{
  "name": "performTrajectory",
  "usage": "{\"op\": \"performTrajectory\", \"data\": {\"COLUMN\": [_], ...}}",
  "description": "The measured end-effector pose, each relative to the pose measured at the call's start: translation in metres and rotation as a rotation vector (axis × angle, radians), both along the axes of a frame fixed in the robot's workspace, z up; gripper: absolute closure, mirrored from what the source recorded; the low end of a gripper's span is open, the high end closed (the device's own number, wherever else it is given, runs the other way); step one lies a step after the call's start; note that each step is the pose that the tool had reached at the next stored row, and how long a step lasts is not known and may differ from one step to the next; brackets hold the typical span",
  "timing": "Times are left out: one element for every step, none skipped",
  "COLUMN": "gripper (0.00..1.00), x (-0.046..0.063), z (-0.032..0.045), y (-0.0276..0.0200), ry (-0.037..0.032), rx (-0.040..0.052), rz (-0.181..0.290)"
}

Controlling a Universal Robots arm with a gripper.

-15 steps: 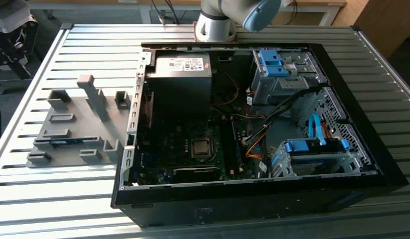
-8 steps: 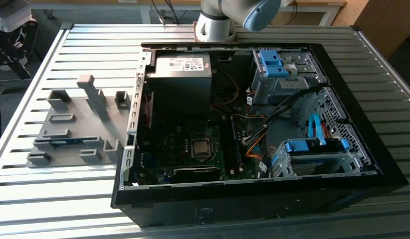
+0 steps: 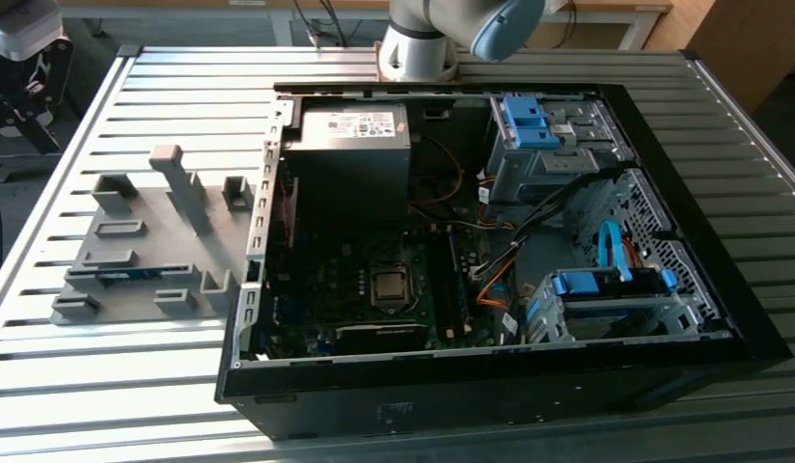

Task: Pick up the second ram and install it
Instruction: 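Pick up the second ram and move it above second insertion slot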

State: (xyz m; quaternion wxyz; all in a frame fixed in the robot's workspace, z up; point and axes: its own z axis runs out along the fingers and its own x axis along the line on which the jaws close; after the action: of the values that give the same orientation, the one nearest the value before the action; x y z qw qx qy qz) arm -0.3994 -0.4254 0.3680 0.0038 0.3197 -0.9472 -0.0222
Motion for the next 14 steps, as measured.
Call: {"op": "performTrajectory", "data": {"gripper": [0.89,0.89,0.89,0.89,0.89,0.89,0.89,0.89,0.89,0.89,0.89,0.89,0.89,0.89], "x": [-0.0001,-0.0001,-0.0001,-0.0002,-0.0002,-0.0003,-0.0003,-0.0003,-0.0003,-0.0004,-0.0004,-0.0004,-0.0004,-0.0005], "z": [0.0,0.0,0.0,0.0,0.0,0.0,0.0,0.0,0.0,0.0,0.0,0.0,0.0,0.0], "y": [0.0,0.0,0.0,0.0,0.0,0.0,0.0,0.0,0.0,0.0,-0.0001,-0.0001,-0.0001,-0.0001], "ry": [0.0,0.0,0.0,0.0,0.0,0.0,0.0,0.0,0.0,0.0001,0.0001,0.0001,0.0001,0.0], "rx": [0.0,0.0,0.0,-0.0001,-0.0001,0.0,0.0,0.0,-0.0001,-0.0001,-0.0001,-0.0001,-0.0001,0.0], "rz": [0.003,0.005,0.008,0.011,0.013,0.016,0.018,0.021,0.024,0.026,0.029,0.031,0.034,0.036]}}
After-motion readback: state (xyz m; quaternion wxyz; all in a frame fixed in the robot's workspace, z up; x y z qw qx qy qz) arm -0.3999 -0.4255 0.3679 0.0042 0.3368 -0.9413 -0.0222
